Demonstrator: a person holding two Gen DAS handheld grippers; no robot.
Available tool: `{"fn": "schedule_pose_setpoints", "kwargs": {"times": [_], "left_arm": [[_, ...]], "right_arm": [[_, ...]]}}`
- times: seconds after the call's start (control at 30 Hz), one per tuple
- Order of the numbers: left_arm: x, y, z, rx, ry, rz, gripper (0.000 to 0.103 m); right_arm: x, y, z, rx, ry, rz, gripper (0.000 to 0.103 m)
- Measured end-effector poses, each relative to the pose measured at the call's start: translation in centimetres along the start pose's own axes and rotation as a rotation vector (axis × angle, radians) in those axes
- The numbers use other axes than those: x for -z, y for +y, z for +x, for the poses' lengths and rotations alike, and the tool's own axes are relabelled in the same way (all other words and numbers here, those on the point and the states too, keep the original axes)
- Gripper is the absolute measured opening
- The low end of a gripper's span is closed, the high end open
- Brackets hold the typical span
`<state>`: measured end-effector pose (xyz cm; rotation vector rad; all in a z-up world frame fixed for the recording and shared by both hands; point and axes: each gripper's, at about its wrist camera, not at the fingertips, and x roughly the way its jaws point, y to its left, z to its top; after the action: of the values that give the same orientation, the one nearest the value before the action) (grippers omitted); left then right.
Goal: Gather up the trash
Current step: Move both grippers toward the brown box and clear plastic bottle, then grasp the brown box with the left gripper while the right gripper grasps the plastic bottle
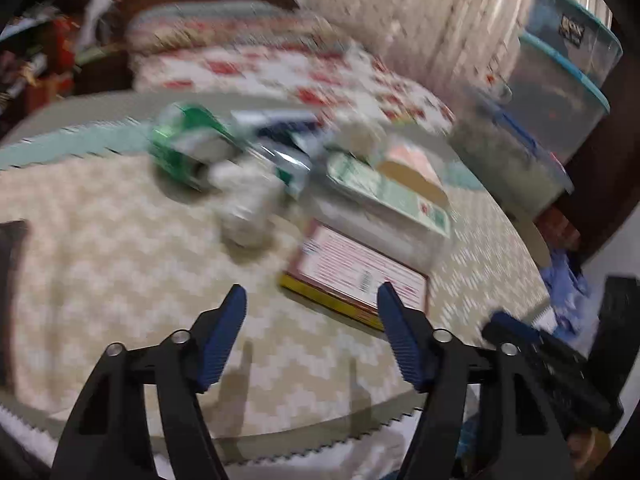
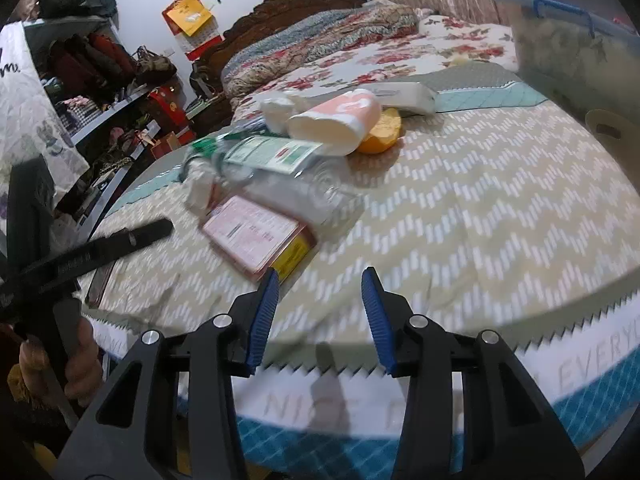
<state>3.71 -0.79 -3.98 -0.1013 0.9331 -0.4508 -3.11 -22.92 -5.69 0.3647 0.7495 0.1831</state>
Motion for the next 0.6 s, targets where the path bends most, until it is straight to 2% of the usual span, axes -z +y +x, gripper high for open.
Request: {"fn": "schedule_pose_setpoints", "kwargs": {"times": [0.1,0.27,0.43,0.53,0.6], "left_arm": [[-0.2,-0.9,1.4,0.002,0.032,0.025,0.062],[-0.5,-1.0,2.0,-0.050,0.046,0.028,0.063],[-0.6,0.6,1.9,-0.095,0.056,-0.018,0.063],[-0.7,1.3,1.9,-0.100,0.066,-0.036,0.063],[-0.8,1.5,2.2,-0.101,0.076,-0.037,0.064]], "right_arm": [[-2.3,-0.1,1.5,-0.018,0.004,-0.031,0.045],[-5.2,0.1,4.5,-0.078,0.037,-0.059,0.047],[-4.5,-1.2,5.8,-0.169,0.079,0.019,0.044],[-3.5,-1.7,5.7,-0.115,0.068,0.006,0.038],[-3.3,-1.1,5.9,0.005,0.061,-0.071,0.038]]}}
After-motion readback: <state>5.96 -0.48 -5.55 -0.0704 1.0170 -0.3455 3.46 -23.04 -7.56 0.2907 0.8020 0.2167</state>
